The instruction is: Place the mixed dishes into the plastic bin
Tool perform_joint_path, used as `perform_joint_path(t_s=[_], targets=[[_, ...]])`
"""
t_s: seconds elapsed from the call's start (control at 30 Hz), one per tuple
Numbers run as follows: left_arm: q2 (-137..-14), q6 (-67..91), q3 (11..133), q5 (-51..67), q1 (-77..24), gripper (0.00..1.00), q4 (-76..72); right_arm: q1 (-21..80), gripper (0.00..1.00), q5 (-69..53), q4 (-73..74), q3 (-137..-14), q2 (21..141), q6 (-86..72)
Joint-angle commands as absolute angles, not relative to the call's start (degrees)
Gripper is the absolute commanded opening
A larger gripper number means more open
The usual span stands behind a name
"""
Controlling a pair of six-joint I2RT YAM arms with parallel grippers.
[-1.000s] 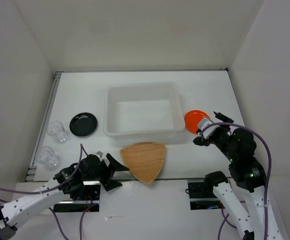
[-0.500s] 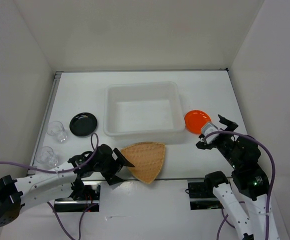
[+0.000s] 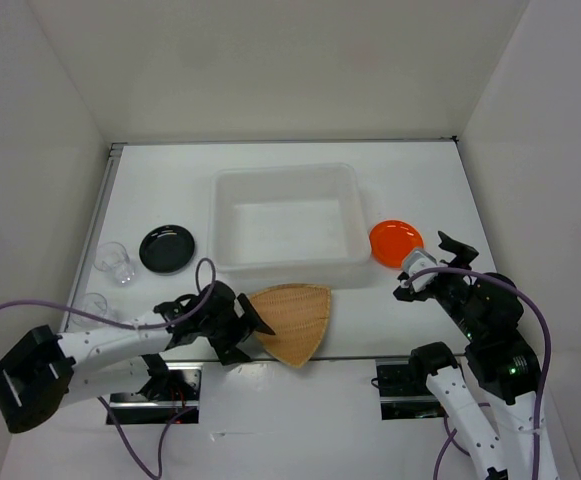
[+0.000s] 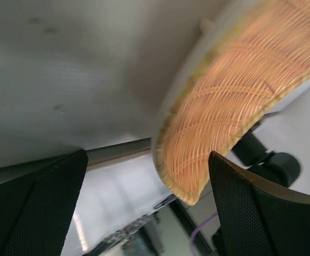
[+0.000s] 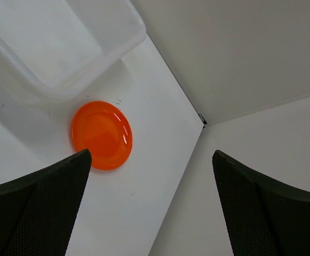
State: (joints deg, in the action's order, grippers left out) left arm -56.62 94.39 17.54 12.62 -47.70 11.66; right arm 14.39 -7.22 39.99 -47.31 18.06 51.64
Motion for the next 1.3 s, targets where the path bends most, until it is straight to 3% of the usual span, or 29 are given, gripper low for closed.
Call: perform_joint_path(t_s=[0.0,0.2,0.4,0.6,0.77,0.8,0.83,0.93,1.2,1.27], targets=[[-63.60,87.02,21.88,15.55,-47.46,1.00,9.41,14.77,0.98,-6.42,40.34,-49.04,17.67,52.12],[-71.62,81.65,26.46,16.69,-47.46,1.00,8.19,14.77,0.98,-6.42,41.48,-49.04,17.14,52.12],[-70.85,81.65,26.46,14.07,-47.46,1.00,7.47,14.77,0.98,-5.89,42.80,-49.04,15.47,52.12],[-70.31,83.50,27.77,12.84,-48.16,0.85,6.23,14.77,0.98,-5.36,43.33,-49.04,14.94,52.12],[-70.31,83.50,28.30,11.25,-48.16,0.67,7.47,14.77,0.98,-5.36,42.81,-48.52,14.41,52.65],[-70.31,83.50,28.30,10.73,-48.16,0.59,7.47,14.77,0.98,-5.36,42.80,-48.52,14.41,52.65],[-70.31,83.50,28.30,10.72,-48.16,0.59,7.47,14.77,0.98,-5.36,42.80,-48.52,14.41,53.17],[-70.31,84.02,28.30,9.41,-48.16,0.26,8.78,14.77,0.98,-4.83,42.80,-47.99,13.89,53.17],[-67.50,86.13,27.07,7.30,-48.16,0.00,9.93,14.77,0.98,-4.83,43.42,-47.46,12.74,53.17],[-66.19,86.13,27.07,7.29,-48.16,0.00,11.07,14.77,0.98,-4.83,43.94,-47.46,12.74,53.17]])
